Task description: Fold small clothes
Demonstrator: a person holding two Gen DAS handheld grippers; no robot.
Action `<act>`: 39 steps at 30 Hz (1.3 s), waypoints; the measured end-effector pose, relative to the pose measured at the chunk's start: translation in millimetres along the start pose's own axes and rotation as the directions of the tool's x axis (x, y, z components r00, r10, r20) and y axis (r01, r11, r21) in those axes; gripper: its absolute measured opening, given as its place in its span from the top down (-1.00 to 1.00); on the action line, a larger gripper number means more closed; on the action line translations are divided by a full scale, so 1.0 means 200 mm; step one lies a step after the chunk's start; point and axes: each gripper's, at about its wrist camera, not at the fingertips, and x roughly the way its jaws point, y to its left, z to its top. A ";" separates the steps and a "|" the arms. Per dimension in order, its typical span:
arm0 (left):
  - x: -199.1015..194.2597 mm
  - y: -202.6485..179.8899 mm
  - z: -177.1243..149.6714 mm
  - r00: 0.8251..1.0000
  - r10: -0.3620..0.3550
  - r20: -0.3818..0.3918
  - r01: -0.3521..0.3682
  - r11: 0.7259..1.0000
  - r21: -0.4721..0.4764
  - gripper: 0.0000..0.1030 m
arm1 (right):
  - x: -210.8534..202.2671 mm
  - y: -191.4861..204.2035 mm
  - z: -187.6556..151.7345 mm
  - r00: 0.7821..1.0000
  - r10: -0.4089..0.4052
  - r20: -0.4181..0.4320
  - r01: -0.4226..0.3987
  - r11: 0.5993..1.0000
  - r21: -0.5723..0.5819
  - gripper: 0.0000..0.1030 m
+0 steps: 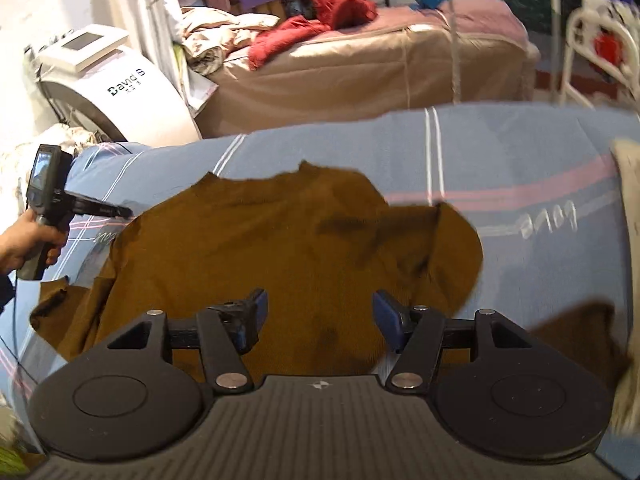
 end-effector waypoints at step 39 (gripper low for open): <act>-0.59 0.03 -0.79 0.986 -0.166 -0.009 0.156 0.942 -0.298 -0.88 | -0.33 0.00 -0.83 0.996 -0.030 -0.081 0.038 0.995 0.095 -1.00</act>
